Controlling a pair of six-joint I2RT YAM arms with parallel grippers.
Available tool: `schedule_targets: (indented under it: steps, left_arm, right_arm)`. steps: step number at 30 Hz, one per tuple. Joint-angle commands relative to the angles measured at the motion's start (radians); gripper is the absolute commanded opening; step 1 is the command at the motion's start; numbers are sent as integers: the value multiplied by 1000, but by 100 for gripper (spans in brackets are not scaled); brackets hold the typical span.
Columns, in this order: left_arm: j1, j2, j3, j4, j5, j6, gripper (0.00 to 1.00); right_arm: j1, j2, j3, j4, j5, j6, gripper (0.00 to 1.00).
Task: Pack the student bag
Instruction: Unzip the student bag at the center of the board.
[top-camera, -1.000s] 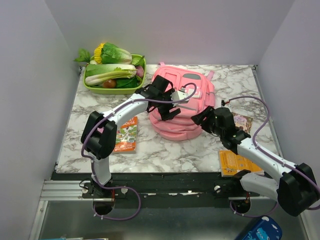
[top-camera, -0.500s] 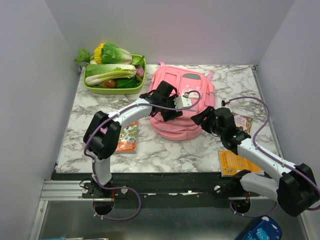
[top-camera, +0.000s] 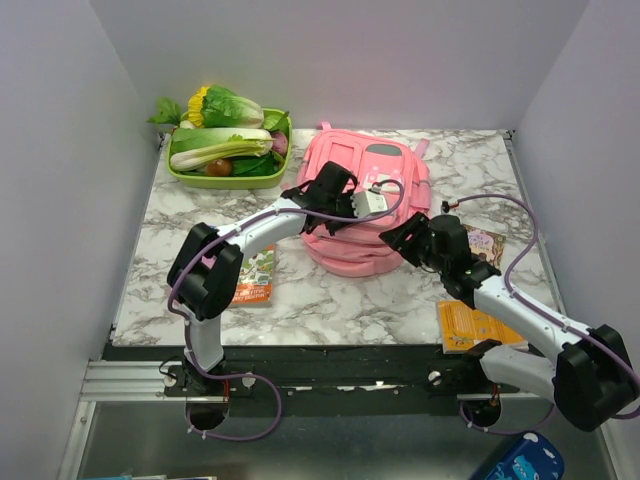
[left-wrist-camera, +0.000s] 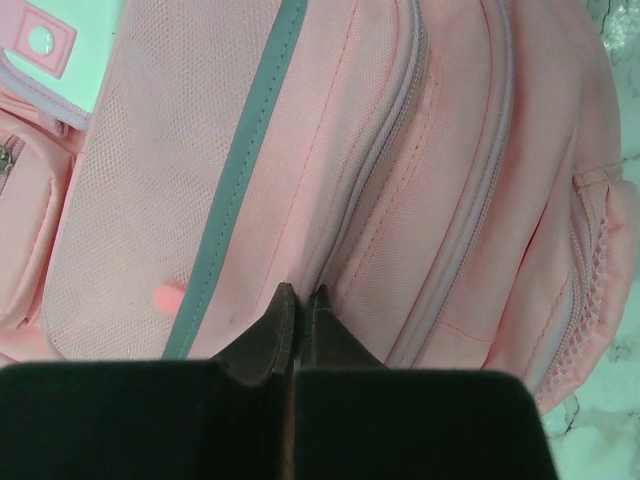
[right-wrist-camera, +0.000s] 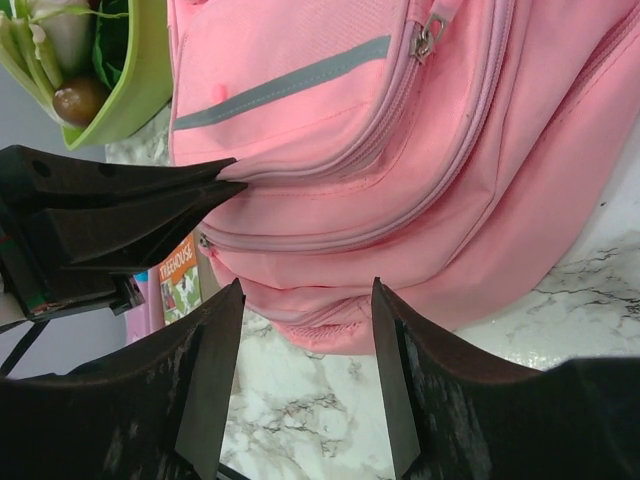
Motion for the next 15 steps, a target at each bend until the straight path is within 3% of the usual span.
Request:
schedule_targets:
  steps: [1, 15]
  left_arm:
    - [0, -58, 47, 56, 23, -76, 0]
    - [7, -84, 175, -58, 160, -210, 0]
  right_arm:
    - [-7, 17, 15, 25, -30, 30, 63]
    - [-5, 101, 67, 117, -88, 85, 64]
